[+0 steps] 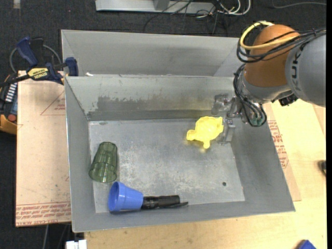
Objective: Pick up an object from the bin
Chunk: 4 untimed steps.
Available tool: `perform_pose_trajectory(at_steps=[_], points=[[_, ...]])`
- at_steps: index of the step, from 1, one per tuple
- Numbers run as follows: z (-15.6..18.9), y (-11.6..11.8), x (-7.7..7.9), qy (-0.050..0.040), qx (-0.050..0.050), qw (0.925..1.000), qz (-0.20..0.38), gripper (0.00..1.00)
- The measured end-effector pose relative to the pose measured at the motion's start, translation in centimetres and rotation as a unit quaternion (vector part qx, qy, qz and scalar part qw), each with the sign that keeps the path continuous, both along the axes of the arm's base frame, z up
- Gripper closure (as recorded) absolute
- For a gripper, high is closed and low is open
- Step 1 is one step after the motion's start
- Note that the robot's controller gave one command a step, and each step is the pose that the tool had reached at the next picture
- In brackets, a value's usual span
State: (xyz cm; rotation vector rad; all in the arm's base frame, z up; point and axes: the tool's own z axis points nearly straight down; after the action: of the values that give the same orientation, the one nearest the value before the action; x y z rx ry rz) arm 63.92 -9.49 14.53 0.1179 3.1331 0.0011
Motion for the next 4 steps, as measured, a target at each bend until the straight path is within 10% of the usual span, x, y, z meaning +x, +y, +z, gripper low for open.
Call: perform_pose_trajectory(at_steps=[1,2,3,4], points=[[-4.6,1.7,0.7,0.0054,0.002,0.9953,0.097,0.0],[-7.6,1.6,0.3,-0.0011,0.001,0.9999,0.013,0.0],[-7.4,1.3,0.7,0.0005,0.001,0.9991,0.041,1.0],[-7.4,1.2,0.7,0.0014,0.001,0.9989,0.047,1.0]])
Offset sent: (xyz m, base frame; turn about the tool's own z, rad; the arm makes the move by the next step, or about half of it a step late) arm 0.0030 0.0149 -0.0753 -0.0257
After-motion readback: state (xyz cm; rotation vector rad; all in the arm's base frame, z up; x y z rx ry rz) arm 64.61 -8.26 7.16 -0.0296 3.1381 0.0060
